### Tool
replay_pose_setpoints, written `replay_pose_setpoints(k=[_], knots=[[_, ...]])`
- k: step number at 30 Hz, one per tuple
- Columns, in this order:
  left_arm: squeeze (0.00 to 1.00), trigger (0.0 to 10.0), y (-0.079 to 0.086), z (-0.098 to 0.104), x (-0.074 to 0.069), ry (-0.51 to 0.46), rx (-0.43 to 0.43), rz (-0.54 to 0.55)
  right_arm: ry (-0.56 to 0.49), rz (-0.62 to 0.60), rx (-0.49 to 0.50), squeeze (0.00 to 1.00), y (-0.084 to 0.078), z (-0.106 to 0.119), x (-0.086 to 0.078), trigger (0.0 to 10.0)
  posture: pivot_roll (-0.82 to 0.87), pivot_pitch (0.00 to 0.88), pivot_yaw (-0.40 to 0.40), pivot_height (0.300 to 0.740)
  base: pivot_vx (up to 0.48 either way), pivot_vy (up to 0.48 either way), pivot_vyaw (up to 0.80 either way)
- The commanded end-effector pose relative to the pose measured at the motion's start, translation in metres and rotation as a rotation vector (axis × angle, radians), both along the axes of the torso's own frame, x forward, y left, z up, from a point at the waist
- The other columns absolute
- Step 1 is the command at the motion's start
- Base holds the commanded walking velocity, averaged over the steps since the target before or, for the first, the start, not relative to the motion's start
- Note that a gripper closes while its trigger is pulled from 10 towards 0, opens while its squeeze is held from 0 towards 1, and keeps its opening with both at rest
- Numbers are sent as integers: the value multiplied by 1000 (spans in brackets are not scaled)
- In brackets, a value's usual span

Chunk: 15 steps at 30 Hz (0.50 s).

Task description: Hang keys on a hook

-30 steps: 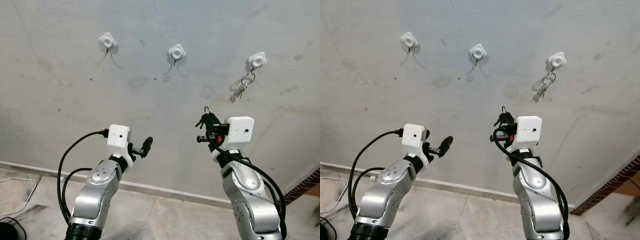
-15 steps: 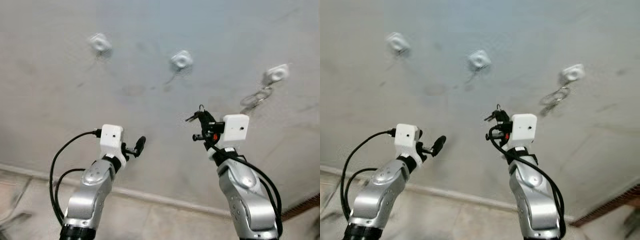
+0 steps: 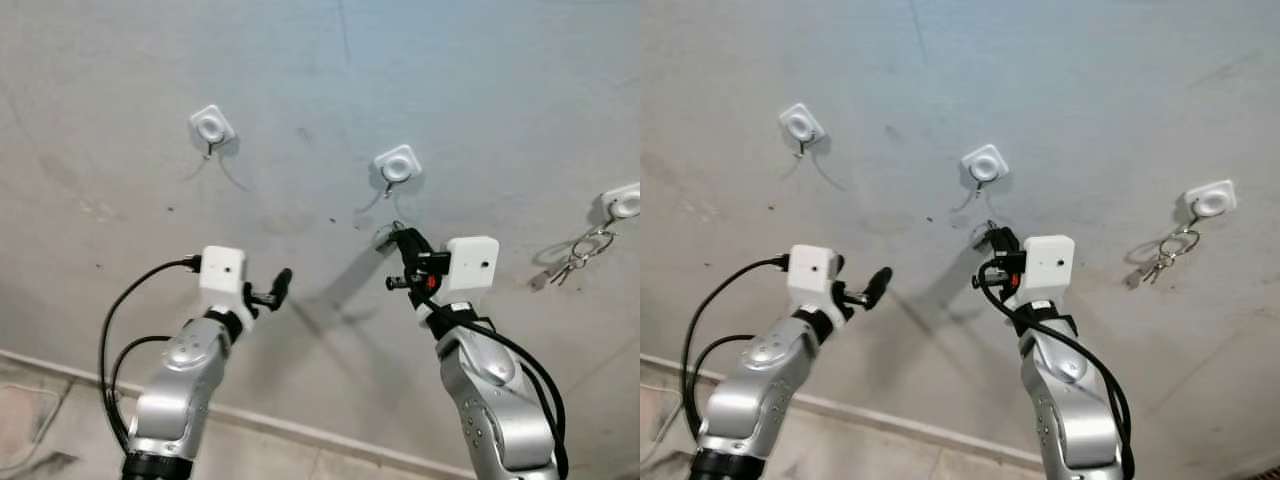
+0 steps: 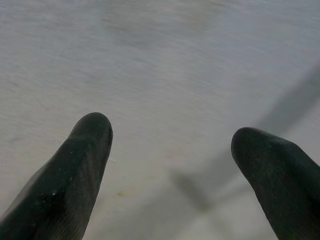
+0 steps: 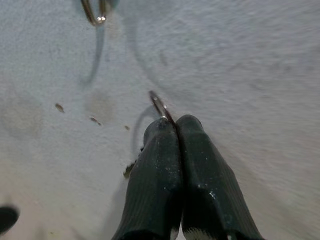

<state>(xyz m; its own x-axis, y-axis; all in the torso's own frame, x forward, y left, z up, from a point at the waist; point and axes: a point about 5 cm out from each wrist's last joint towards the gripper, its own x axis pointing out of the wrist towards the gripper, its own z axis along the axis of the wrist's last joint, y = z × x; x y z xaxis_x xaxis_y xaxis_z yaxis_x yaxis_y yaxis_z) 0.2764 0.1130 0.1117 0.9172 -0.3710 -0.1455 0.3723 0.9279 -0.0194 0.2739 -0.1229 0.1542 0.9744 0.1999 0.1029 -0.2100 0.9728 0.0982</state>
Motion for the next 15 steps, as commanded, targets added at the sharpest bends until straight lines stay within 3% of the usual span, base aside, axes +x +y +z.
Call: replay_pose_setpoints(k=[1, 12, 15], knots=[[0, 10000, 7, 8, -7, -85, 62, -19, -19, -27, 4, 0, -8, 3, -1, 10000, 82, 0, -64, 740, 0, 0, 0], [0, 10000, 25, 6, -24, -115, 130, -9, -75, 36, 30, 0, -8, 13, -6, 10000, 100, 0, -72, 740, 0, 0, 0], [0, 10000, 26, 6, -27, -118, 135, -8, -93, 146, 40, 0, 2, 20, -9, 10000, 117, 0, -71, 740, 0, 0, 0]])
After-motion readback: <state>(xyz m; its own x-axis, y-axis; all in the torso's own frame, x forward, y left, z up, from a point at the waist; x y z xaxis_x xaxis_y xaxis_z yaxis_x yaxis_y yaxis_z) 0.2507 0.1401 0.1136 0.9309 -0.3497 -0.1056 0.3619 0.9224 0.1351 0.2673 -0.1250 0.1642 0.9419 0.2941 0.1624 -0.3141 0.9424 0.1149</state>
